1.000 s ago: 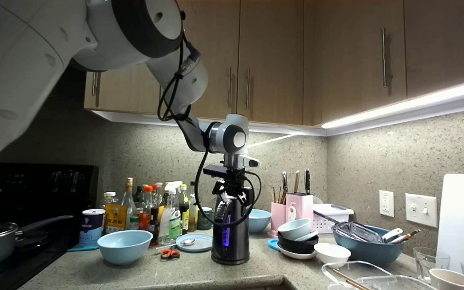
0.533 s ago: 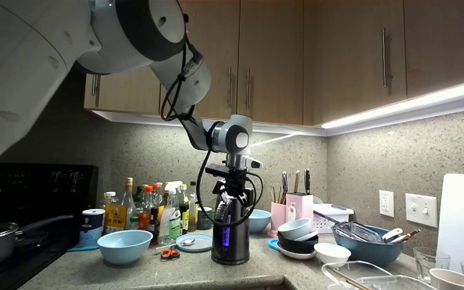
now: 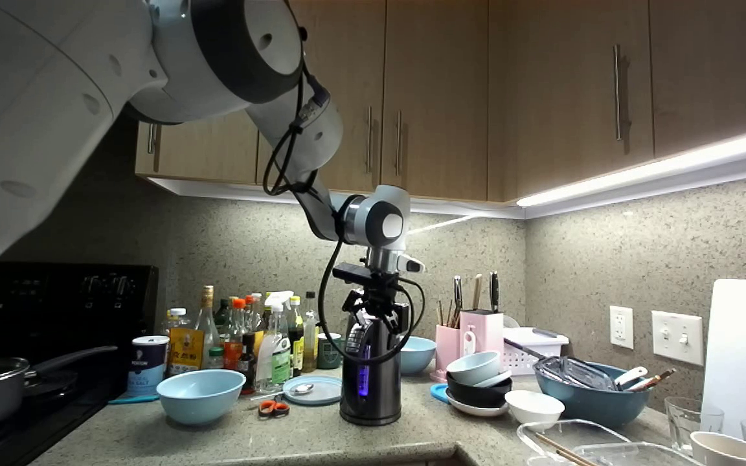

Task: Open the kittle

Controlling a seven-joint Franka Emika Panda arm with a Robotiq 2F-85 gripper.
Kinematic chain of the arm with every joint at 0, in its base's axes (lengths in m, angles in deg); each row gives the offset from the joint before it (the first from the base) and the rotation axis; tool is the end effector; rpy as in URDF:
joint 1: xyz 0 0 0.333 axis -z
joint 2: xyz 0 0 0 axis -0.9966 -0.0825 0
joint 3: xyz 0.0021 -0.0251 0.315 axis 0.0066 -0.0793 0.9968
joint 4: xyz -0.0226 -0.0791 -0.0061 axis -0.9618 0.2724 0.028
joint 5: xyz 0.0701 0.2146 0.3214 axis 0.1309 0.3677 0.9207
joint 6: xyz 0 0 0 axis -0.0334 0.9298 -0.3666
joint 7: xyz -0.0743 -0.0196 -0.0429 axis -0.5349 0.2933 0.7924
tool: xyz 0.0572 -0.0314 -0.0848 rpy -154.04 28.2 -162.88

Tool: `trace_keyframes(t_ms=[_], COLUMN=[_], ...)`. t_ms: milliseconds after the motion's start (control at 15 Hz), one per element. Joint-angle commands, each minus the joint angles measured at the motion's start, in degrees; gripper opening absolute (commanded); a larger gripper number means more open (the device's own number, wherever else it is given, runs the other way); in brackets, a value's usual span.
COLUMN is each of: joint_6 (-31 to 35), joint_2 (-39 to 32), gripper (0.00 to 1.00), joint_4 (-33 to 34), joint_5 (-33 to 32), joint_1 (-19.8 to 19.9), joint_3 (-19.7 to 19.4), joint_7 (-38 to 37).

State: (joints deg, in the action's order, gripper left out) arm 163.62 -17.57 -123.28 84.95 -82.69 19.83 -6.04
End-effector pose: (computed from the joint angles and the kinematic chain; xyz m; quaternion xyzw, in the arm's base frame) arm 0.6705 -0.0307 0.3884 -0.9896 0.1099 -0.0477 0.0793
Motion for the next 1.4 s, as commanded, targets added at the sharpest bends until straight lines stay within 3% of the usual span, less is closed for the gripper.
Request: trace_keyframes(t_ms=[0, 1333], joint_6=[-2.3, -11.2], joint_2=[-3.3, -8.1], gripper=[1.0, 1.0], joint_4=[0.8, 7.4], joint_5=[-0.6, 2.9], joint_1=[0.3, 2.3], joint_3=[0.1, 0.1], joint_7=[1.0, 1.4])
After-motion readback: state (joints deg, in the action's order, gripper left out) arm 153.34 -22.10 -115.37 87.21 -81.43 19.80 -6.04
